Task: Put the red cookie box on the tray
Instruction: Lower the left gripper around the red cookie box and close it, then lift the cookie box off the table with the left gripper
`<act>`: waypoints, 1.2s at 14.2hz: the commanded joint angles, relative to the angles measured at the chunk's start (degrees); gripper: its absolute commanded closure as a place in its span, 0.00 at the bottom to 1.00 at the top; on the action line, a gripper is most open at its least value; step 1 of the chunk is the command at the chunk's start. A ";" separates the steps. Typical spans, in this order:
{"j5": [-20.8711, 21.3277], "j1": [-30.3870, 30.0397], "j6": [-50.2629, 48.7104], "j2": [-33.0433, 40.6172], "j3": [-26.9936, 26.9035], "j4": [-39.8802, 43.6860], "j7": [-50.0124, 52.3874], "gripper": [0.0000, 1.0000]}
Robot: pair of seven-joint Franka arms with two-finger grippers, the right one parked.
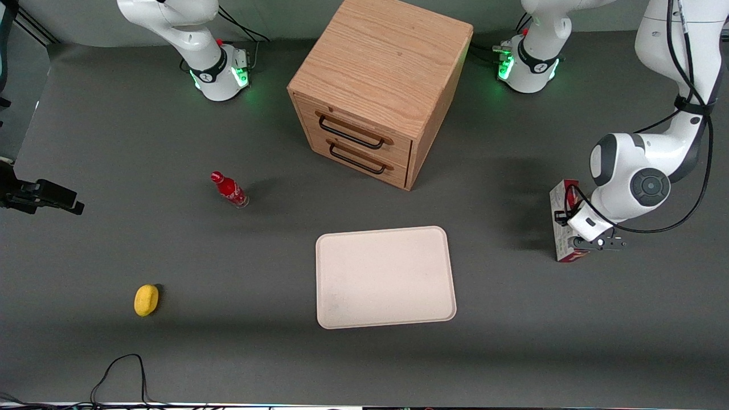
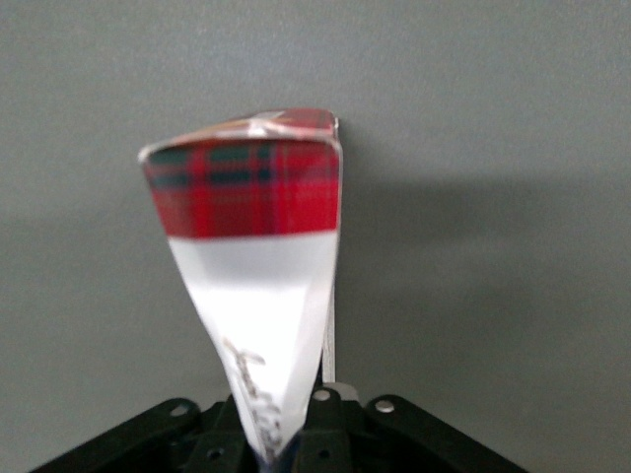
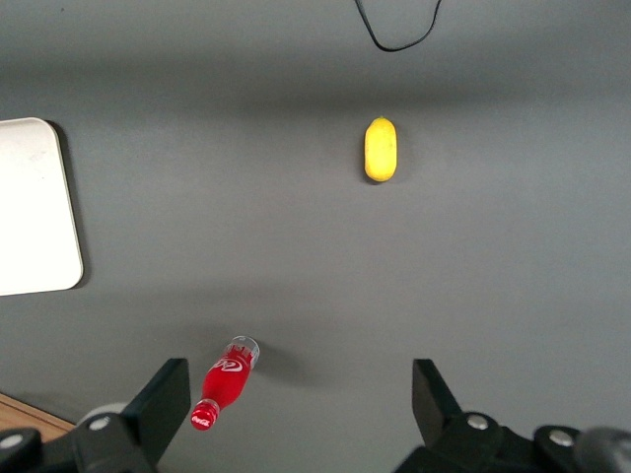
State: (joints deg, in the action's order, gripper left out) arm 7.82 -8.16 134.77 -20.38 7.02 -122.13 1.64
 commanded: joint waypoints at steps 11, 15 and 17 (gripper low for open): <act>-18.01 1.46 -25.76 6.50 4.41 29.63 13.01 1.00; -17.49 7.44 -33.05 1.50 4.49 42.02 22.75 1.00; -17.05 11.39 -35.62 -2.98 4.93 49.76 31.10 1.00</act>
State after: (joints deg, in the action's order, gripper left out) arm -9.50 -0.64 103.23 -17.12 12.15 -82.98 25.45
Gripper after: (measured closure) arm 0.934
